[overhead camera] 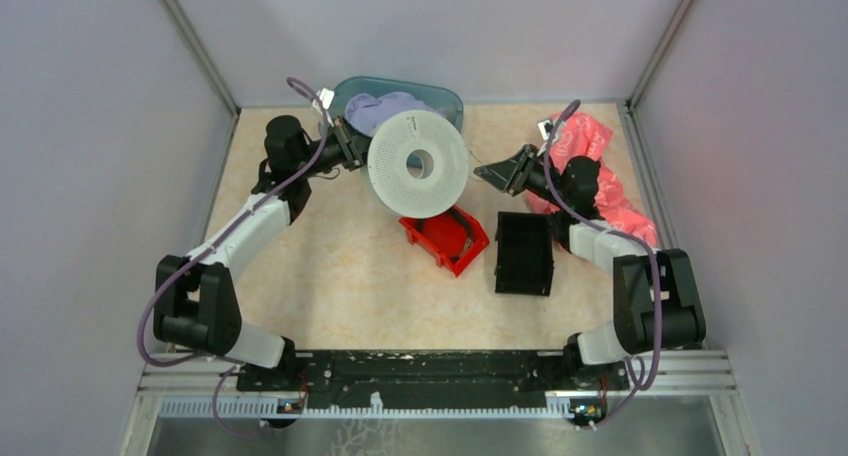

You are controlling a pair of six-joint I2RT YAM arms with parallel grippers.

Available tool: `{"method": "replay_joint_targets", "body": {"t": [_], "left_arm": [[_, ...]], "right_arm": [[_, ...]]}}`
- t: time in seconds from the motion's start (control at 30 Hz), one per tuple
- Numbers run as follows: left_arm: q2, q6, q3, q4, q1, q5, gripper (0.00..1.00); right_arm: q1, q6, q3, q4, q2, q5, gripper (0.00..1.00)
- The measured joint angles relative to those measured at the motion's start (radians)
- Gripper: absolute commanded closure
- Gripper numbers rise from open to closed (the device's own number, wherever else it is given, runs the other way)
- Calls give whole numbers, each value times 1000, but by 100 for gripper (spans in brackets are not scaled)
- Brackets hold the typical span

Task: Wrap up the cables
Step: Wrap the cable around the cable reel.

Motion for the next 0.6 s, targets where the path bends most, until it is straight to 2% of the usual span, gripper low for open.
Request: {"method": "replay_joint_targets", "body": {"t": [0.17, 0.33, 0.6], "left_arm": [[-4, 11, 0, -11, 0, -6, 100], [-5, 3, 20, -92, 4, -44, 100], [14, -88, 96, -222, 16, -82, 100]], "right_arm": [[-1, -4, 0, -1, -7, -3, 100], [-1, -31, 0, -1, -21, -7, 100], [14, -191, -51, 22, -76, -62, 100]]}}
